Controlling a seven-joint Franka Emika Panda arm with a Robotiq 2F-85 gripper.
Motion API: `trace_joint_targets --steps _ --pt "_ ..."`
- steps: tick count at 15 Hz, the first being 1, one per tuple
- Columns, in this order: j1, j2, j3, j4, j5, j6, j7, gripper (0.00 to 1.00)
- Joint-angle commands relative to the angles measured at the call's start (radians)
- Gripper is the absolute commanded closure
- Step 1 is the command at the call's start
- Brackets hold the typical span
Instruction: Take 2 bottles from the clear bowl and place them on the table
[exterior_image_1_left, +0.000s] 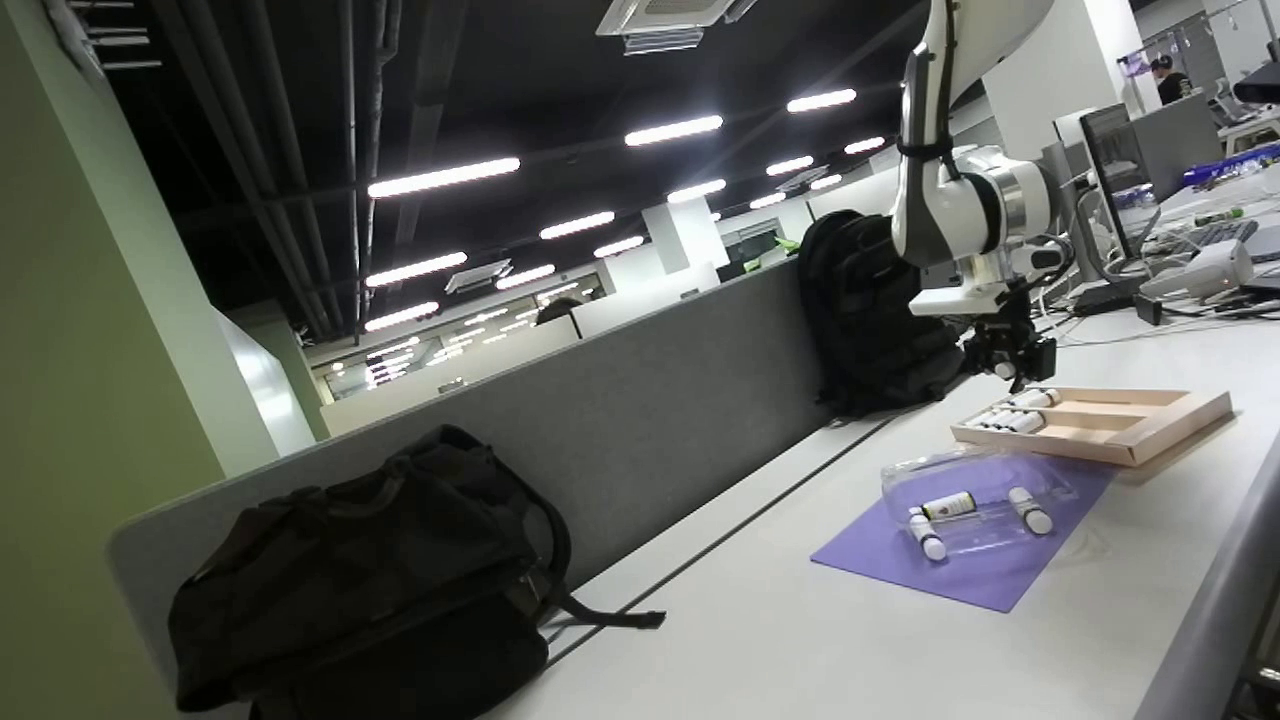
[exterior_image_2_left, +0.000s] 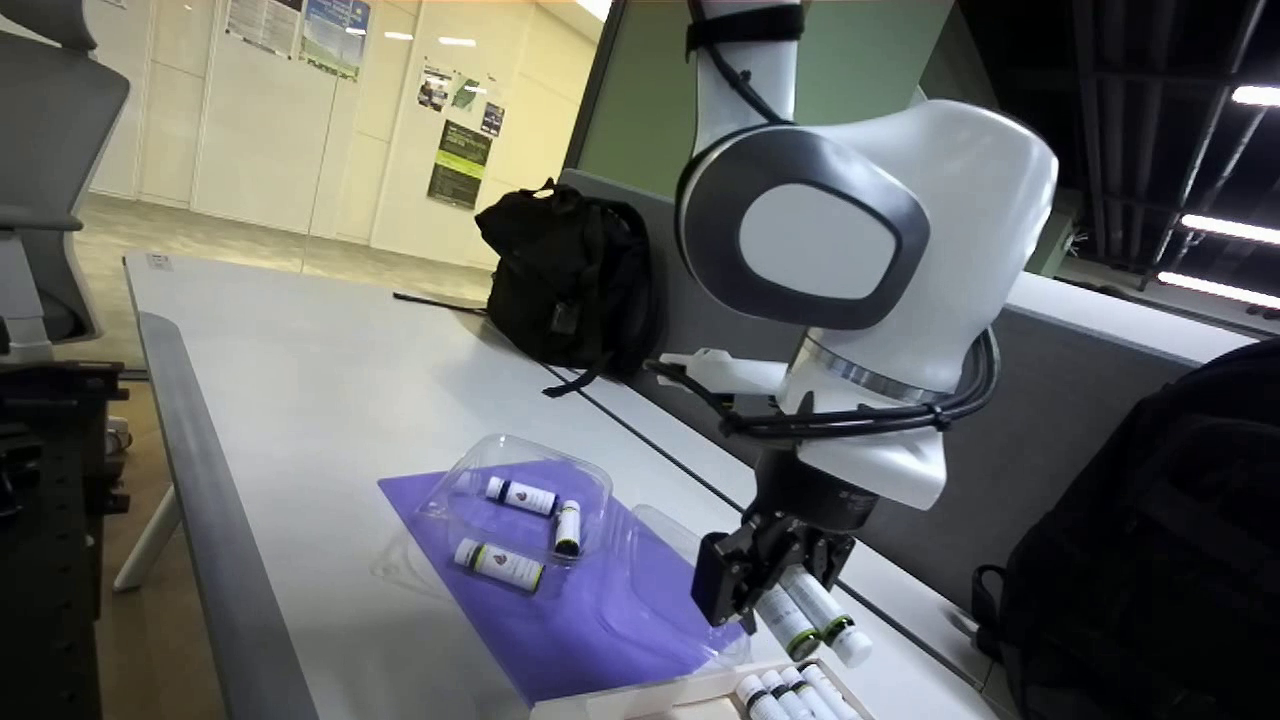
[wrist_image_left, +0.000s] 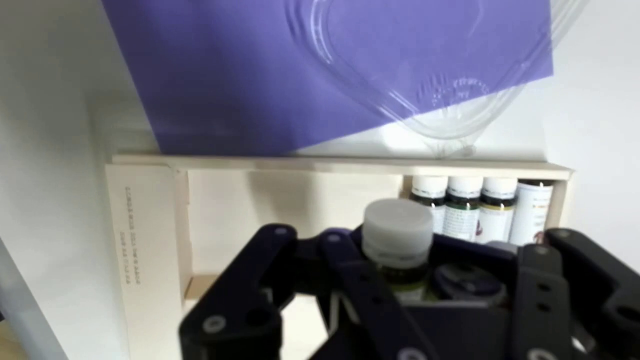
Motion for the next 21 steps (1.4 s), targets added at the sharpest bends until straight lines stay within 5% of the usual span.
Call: trace_joint_targets --steps 1,9,21 --pt "-0.035 0.034 -0.02 0.124 0.006 -0.067 -0.024 1.0" --pt "-0.039 0.179 -0.095 0.514 -0.058 -0.392 0.139 1.0" --pt "-0.054 0.157 -0.089 0.471 -0.052 -0.419 0.101 1.0"
